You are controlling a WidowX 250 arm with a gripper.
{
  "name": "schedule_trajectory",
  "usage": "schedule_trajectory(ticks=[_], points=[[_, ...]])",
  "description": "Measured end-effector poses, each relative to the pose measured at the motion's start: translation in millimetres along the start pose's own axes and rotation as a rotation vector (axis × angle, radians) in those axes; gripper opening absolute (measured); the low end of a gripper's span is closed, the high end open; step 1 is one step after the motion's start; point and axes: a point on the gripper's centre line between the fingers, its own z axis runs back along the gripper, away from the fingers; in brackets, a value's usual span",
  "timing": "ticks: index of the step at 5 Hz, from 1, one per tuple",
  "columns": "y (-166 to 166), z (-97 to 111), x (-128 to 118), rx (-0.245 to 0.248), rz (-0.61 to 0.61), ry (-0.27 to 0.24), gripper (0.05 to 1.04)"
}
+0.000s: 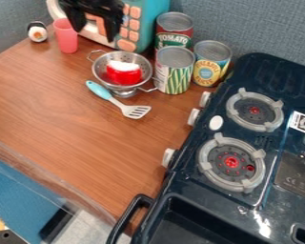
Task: Move the pink cup to the middle bottom of the table
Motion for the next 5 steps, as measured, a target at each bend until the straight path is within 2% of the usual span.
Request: schedule_trajectory(ticks=[1,2,3,4,5], points=[[37.2,2.4,13.0,0.043,0.110,0.027,0.999],[69.2,-8.0,14.8,0.054,0.231,0.083,0.999],[88.3,-25.2,20.9,0.044,0.245,0.129,0.999],[95.6,-43.6,28.9,-0.003,0.224,0.143,0.999],[96.2,-55.5,34.5,-0.044,0.162,0.129,0.999]])
